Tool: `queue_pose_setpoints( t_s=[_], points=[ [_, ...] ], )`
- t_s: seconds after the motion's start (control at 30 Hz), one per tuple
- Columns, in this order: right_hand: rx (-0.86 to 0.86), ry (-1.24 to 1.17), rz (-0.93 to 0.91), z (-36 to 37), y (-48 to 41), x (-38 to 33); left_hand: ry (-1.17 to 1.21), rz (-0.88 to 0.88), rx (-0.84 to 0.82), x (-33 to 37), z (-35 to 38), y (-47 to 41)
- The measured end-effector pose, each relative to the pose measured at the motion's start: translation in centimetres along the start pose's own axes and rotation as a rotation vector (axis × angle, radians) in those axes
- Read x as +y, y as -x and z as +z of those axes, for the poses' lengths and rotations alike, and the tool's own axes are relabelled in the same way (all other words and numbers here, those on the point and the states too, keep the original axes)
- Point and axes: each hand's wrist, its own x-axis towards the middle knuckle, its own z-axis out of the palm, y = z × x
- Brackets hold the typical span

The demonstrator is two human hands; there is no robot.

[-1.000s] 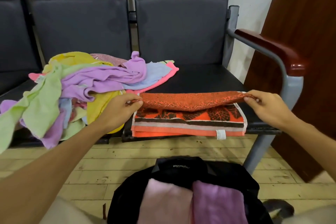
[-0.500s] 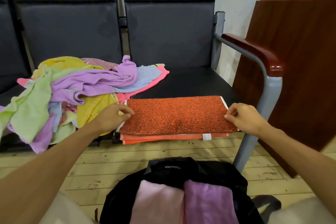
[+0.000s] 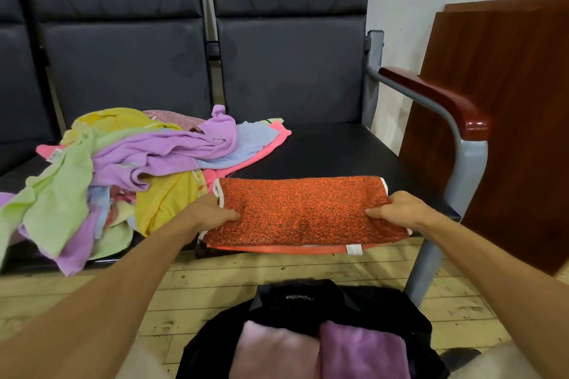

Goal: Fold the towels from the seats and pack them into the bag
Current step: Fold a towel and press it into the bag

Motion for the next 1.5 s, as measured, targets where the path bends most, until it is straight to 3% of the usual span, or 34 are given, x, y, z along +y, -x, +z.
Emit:
queue_pose_setpoints(
  t_s=[0.1,0.23,0.37,0.53,0.7,1.07,1.3,1.43,1.5],
  points=[
    [0.014,-0.353,-0.065,-0.1,0.6,-1.0,0.255,-0.006,0.079,0.6,-0.5,0.3],
    [-0.026,-0.716,0.001,-0.1,0.6,-1.6,0.675,-0.184,0.098,0.4,-2.3,0.4],
    [-0.123,-0.771,0.083,0.5,0.4,-1.4,0.984,-0.222,0.027,1.3,-3.2,1.0],
    [-0.111,-0.686,0.073,1.7,0.3,-1.9,1.217,-0.013,-0.126,4.3,-2.6,1.6],
    [-0.140,-0.769,0.072,2.0,0.6,-2.0,1.149,0.029,-0.111,7.9,0.6,2.4],
    [-0.359,-1.151,0.143,1.1,0.4,-1.4,0.683,0.029,-0.151,15.4,10.2,1.4],
    [-0.412,-1.167,0.122,0.6,0.4,-1.1,0.333,0.131,-0.311,16.5,14.6,2.0],
    [-0.435,-1.124,0.098,0.4,0.8,-1.3,0.459,0.106,-0.428,15.6,12.8,3.1],
    [-0.420,-1.051,0.074,0.4,1.3,-1.8,0.526,0.100,-0.402,14.3,11.7,3.7]
  ],
)
